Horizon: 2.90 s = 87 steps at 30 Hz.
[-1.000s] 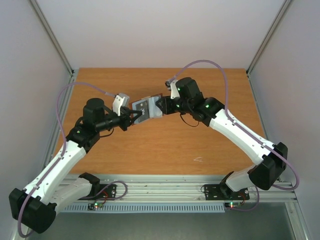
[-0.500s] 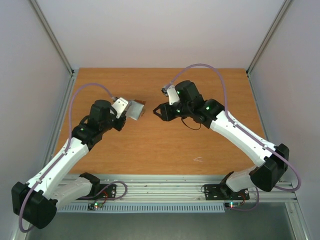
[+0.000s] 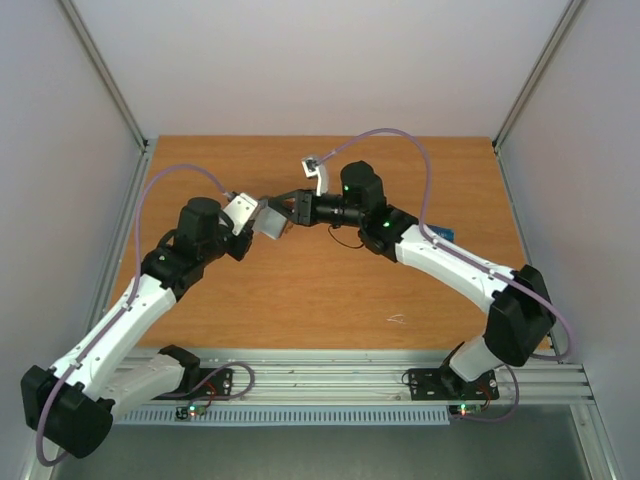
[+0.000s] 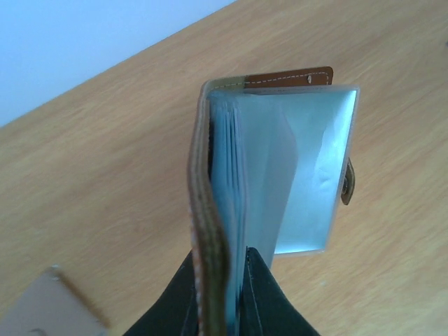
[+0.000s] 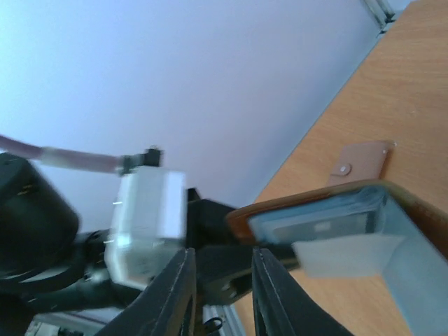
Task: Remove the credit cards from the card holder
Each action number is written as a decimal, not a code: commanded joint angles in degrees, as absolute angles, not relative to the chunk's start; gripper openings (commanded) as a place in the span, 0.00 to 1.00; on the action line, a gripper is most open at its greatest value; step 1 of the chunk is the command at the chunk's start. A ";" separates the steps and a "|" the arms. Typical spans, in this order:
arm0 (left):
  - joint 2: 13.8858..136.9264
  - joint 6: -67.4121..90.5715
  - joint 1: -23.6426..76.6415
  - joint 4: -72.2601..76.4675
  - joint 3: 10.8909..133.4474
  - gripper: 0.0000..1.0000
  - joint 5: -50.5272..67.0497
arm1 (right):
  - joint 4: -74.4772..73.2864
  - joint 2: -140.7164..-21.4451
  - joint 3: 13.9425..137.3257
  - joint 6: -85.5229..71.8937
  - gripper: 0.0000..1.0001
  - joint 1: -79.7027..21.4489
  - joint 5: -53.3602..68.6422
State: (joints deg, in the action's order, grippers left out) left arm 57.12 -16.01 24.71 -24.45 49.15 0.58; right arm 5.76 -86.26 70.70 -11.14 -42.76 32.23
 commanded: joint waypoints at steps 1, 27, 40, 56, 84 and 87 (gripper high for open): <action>56.03 -3.25 25.05 -22.78 51.77 0.00 8.20 | 13.40 -90.21 72.26 -20.80 0.22 -42.79 29.26; 57.92 10.62 25.05 -14.30 51.02 0.00 8.75 | -4.27 -99.60 84.21 -23.21 0.07 -45.44 29.63; 57.62 11.53 24.91 -12.23 49.65 0.00 12.05 | -26.31 -97.29 88.57 -11.81 0.07 -45.38 11.99; 53.70 19.47 23.60 9.94 45.33 0.00 46.98 | -23.62 -80.00 76.53 9.87 0.20 -35.55 38.72; 54.37 25.87 22.76 22.91 43.77 0.00 60.17 | -27.59 -75.99 79.65 16.40 0.01 -36.60 53.72; 53.93 25.35 22.70 22.05 43.69 0.08 59.43 | -25.96 -74.36 78.29 16.61 0.01 -36.33 53.45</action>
State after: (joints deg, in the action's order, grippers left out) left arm 55.09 26.59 21.87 17.06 43.22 57.82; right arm -29.56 -75.94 79.00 16.19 -34.98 51.53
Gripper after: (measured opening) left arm 0.084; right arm 0.019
